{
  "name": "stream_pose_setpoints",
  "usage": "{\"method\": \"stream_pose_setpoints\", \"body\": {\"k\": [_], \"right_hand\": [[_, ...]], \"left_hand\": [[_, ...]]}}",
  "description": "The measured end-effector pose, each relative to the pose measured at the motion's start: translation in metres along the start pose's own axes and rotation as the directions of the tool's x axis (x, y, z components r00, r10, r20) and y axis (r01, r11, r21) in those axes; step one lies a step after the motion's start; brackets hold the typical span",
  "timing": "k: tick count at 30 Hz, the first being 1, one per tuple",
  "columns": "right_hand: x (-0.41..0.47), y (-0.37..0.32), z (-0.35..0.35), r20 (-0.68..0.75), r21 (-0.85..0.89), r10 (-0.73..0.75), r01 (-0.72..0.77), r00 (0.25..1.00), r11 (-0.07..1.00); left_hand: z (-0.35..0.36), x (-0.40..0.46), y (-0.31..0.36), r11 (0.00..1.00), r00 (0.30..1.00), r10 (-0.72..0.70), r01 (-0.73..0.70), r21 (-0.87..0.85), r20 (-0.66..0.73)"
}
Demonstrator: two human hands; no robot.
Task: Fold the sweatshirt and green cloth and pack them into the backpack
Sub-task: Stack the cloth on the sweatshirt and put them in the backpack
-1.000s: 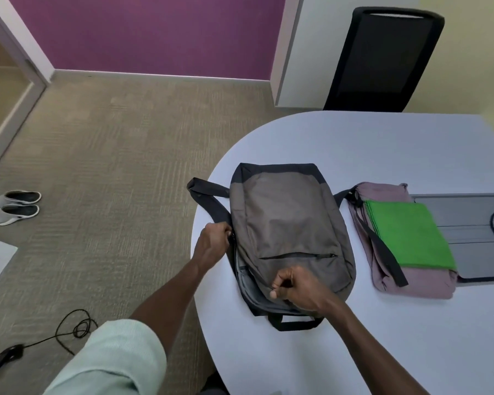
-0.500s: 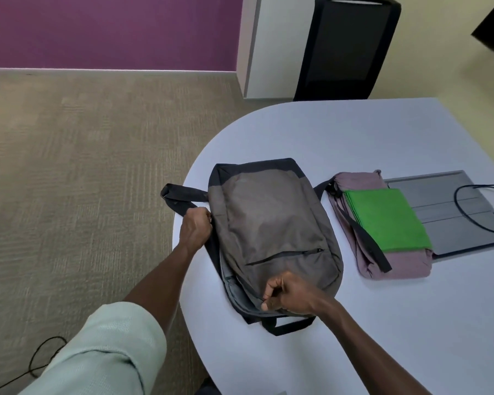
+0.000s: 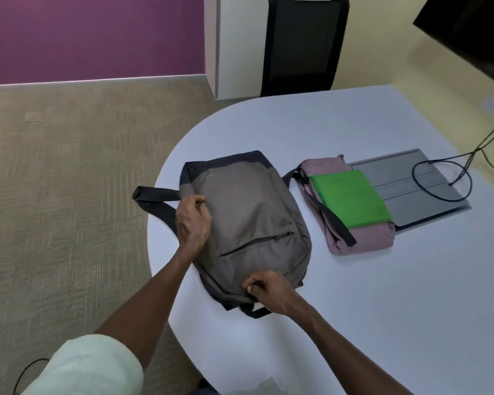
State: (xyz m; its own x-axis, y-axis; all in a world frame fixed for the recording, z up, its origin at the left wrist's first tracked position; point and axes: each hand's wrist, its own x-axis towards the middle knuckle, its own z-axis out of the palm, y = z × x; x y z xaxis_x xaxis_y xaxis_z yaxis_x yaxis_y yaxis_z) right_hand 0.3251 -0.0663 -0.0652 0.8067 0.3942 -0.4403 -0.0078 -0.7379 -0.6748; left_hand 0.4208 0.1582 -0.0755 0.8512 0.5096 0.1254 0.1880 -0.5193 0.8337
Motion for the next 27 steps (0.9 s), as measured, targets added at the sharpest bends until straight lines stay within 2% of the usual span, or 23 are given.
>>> {"method": "stream_pose_setpoints", "body": {"k": [3, 7, 10, 14, 15, 17, 20, 22, 25, 27], "right_hand": [[-0.011, 0.023, -0.015, -0.216, 0.076, 0.033, -0.017, 0.976, 0.997], [-0.03, 0.064, -0.046, -0.48, 0.175, 0.118, -0.037, 0.869, 0.984], [-0.047, 0.101, -0.074, -0.573, 0.248, 0.22, -0.089, 0.79, 0.965], [-0.066, 0.154, -0.115, -0.595, 0.359, 0.384, -0.193, 0.706, 0.913], [-0.069, 0.166, -0.126, -0.599, 0.369, 0.405, -0.211, 0.69, 0.905], [-0.073, 0.187, -0.148, -0.612, 0.375, 0.43, -0.236, 0.664, 0.897], [-0.072, 0.212, -0.177, -0.626, 0.357, 0.431, -0.253, 0.65, 0.899], [-0.067, 0.221, -0.193, -0.635, 0.336, 0.419, -0.257, 0.649, 0.906], [-0.054, 0.23, -0.214, -0.654, 0.333, 0.399, -0.23, 0.643, 0.915], [-0.043, 0.233, -0.227, -0.664, 0.332, 0.388, -0.214, 0.639, 0.919]], "left_hand": [[0.022, -0.024, 0.023, 0.997, 0.995, 0.058, -0.054, -0.047, 0.075], [0.066, -0.059, 0.055, 0.992, 0.983, 0.028, -0.004, -0.129, 0.182], [0.103, -0.09, 0.091, 0.987, 0.954, 0.016, 0.033, -0.158, 0.299], [0.155, -0.127, 0.134, 0.969, 0.914, 0.008, 0.093, -0.228, 0.405], [0.168, -0.132, 0.14, 0.975, 0.909, 0.042, 0.053, -0.215, 0.416], [0.19, -0.136, 0.147, 0.982, 0.867, 0.175, -0.118, -0.149, 0.467], [0.218, -0.119, 0.15, 0.88, 0.699, 0.385, -0.475, -0.011, 0.602], [0.227, -0.103, 0.154, 0.772, 0.577, 0.365, -0.626, 0.109, 0.731], [0.229, -0.084, 0.154, 0.597, 0.487, 0.203, -0.749, 0.287, 0.849], [0.224, -0.077, 0.145, 0.408, 0.428, 0.14, -0.847, 0.342, 0.893]]}}
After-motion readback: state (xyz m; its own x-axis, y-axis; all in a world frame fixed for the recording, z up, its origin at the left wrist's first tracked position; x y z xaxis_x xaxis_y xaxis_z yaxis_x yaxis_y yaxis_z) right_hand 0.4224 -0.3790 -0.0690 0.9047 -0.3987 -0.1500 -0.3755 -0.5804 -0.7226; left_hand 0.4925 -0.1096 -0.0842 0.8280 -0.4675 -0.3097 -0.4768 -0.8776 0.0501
